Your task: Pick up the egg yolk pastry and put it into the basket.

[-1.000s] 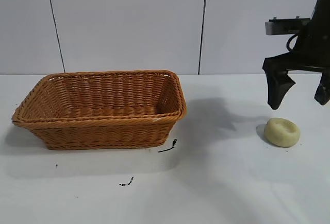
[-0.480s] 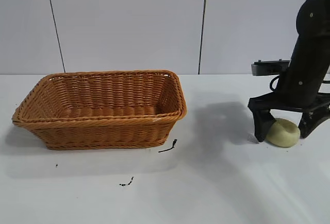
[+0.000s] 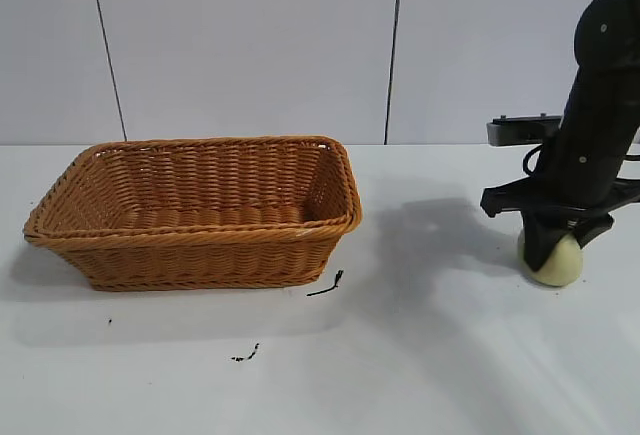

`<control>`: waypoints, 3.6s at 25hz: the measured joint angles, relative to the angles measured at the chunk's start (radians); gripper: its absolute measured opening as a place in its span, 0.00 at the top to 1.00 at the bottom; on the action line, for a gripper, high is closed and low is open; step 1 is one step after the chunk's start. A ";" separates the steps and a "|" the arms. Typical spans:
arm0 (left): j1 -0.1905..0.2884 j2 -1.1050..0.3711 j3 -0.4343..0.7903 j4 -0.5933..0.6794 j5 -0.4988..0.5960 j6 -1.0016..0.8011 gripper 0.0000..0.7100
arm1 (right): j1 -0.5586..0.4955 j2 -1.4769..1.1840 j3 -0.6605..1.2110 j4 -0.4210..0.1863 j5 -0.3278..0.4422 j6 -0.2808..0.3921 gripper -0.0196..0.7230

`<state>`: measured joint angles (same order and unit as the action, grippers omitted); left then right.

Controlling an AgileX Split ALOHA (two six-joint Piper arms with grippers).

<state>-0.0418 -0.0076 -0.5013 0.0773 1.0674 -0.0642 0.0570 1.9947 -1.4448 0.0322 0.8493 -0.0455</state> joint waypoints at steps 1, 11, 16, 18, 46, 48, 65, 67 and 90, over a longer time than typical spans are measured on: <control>0.000 0.000 0.000 0.000 0.000 0.000 0.02 | 0.000 -0.023 -0.032 0.000 0.031 0.000 0.79; 0.000 0.000 0.000 0.000 0.000 0.000 0.02 | 0.063 -0.082 -0.362 0.009 0.249 0.001 0.79; 0.000 0.000 0.000 0.000 0.000 0.000 0.02 | 0.184 0.006 -0.538 0.007 0.298 0.026 0.79; 0.000 0.000 0.000 0.000 0.000 0.000 0.02 | 0.246 0.060 -0.623 0.008 0.327 0.033 0.79; 0.000 0.000 0.000 0.000 0.000 0.000 0.02 | 0.586 0.542 -0.874 0.028 0.199 0.075 0.46; 0.000 0.000 0.000 0.000 0.000 0.000 0.02 | 0.586 0.541 -0.897 0.028 0.205 0.075 0.23; 0.000 0.000 0.000 0.000 0.000 0.000 0.02 | 0.399 0.505 -1.217 0.025 0.363 0.073 0.04; 0.000 0.000 0.000 0.000 0.000 0.000 0.02 | 0.329 0.505 -1.217 0.021 0.363 0.059 0.04; 0.000 0.000 0.000 0.000 0.000 0.000 0.02 | -0.058 0.325 -0.934 -0.014 0.362 0.010 0.04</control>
<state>-0.0418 -0.0076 -0.5013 0.0773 1.0674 -0.0642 -0.0014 2.3199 -2.3791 0.0184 1.2109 -0.0351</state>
